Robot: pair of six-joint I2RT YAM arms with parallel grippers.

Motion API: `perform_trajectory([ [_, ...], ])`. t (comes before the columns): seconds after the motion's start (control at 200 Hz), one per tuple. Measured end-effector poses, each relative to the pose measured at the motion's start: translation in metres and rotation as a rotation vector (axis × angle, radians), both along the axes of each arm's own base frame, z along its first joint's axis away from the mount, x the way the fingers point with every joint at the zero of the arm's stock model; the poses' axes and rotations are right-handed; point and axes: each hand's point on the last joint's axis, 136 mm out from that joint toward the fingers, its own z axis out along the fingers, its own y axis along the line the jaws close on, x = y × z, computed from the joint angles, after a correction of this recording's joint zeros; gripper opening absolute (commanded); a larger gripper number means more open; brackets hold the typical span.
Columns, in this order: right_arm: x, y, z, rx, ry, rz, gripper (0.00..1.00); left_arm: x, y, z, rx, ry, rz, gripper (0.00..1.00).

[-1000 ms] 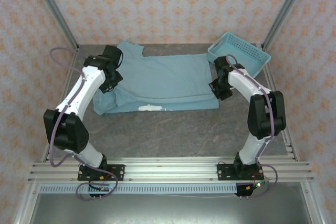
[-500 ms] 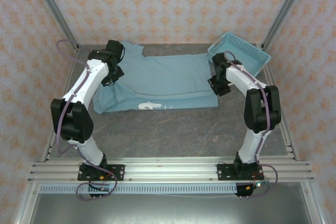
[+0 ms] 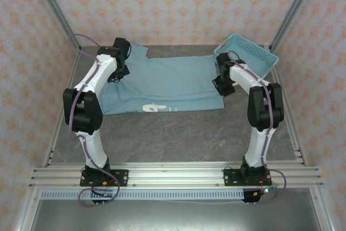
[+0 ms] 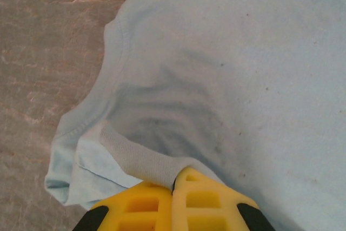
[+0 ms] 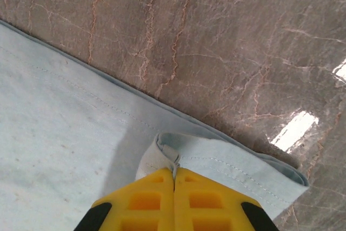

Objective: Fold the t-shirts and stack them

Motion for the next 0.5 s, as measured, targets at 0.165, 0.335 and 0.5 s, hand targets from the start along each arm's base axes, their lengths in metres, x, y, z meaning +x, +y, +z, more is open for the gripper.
perform_trajectory([
  [0.165,0.003,0.0,-0.004,-0.009,0.007,0.025,0.31,0.016,-0.001,-0.017,0.029,0.045,-0.07,0.54],
  [0.335,0.013,-0.005,0.007,-0.04,-0.035,0.081,0.47,0.015,0.005,-0.007,0.061,0.037,-0.089,0.69],
  [0.5,0.008,-0.01,0.029,-0.062,-0.098,0.143,0.42,-0.032,0.032,0.012,-0.037,0.007,0.028,0.56],
])
